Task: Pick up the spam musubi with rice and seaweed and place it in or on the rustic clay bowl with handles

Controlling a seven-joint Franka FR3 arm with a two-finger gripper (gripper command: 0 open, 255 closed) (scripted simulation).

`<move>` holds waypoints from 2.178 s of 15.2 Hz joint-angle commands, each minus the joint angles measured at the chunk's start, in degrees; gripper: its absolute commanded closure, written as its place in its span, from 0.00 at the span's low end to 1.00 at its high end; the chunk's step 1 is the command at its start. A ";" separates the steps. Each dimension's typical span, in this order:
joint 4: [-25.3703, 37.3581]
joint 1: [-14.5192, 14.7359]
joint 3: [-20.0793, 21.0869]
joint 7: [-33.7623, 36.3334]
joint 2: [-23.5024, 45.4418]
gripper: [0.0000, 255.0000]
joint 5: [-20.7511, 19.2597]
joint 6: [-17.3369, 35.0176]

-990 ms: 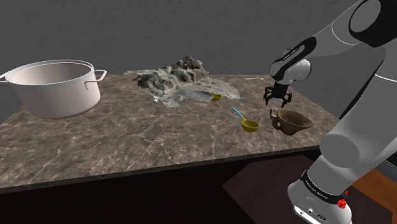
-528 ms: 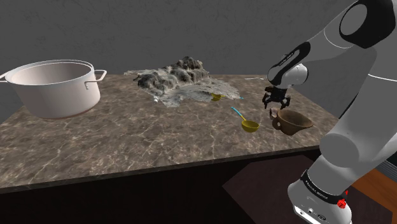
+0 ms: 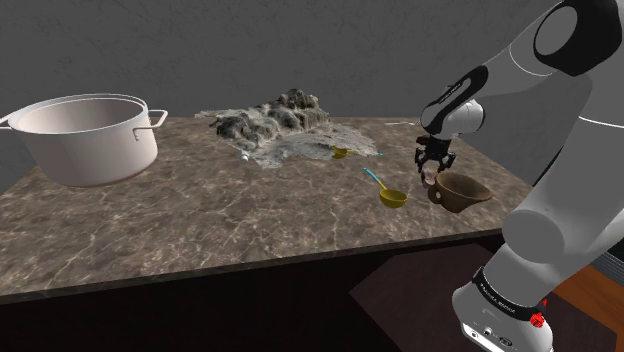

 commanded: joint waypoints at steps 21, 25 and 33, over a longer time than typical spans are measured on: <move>2.64 0.67 -0.61 1.99 -8.37 1.00 -3.64 -10.76; 3.86 0.75 -0.55 2.32 -10.36 1.00 -4.32 -13.89; 6.90 0.88 -0.28 2.74 -13.73 1.00 -5.26 -20.14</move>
